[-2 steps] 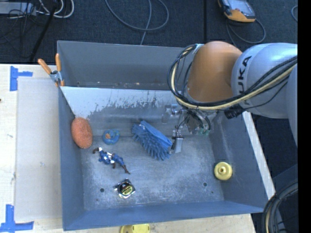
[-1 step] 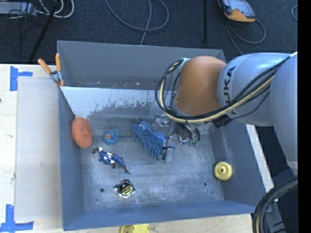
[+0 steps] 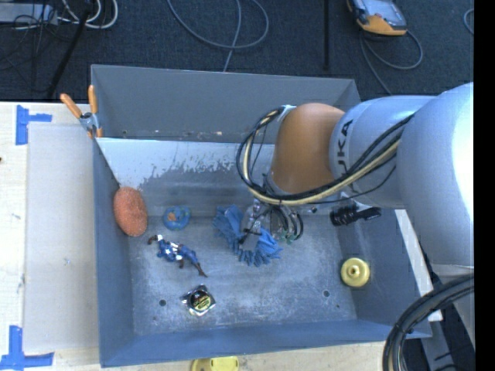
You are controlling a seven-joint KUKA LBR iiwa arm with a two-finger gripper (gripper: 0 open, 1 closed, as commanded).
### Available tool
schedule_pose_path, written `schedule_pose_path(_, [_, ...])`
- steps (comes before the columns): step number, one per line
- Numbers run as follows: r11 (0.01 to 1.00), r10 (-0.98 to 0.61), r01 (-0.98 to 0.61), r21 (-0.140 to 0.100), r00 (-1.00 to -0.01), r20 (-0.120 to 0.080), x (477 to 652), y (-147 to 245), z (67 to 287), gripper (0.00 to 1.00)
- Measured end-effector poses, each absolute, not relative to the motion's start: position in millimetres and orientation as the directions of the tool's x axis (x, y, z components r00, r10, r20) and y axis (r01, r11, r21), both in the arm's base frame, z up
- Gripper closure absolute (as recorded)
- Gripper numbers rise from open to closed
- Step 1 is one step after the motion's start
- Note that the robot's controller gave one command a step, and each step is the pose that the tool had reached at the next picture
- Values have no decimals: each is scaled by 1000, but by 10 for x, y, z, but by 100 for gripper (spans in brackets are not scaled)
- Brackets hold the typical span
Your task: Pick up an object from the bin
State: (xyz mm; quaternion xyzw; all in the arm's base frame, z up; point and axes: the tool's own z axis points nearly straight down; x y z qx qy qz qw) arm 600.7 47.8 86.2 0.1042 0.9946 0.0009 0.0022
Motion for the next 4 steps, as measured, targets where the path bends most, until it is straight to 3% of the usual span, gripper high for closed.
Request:
schedule_pose_path(1, [978, 207, 207, 2, -978, -4, 6007, 478, 862, 100])
schedule_pose_path(2, [979, 202, 202, -2, -979, 9, 5875, 350, 1235, 100])
schedule_pose_path(3, [979, 203, 203, 0, -979, 1, 6127, 383, 1790, 100])
schedule_pose_path(4, [983, 183, 183, -1, -983, 4, 6098, 398, 2361, 100])
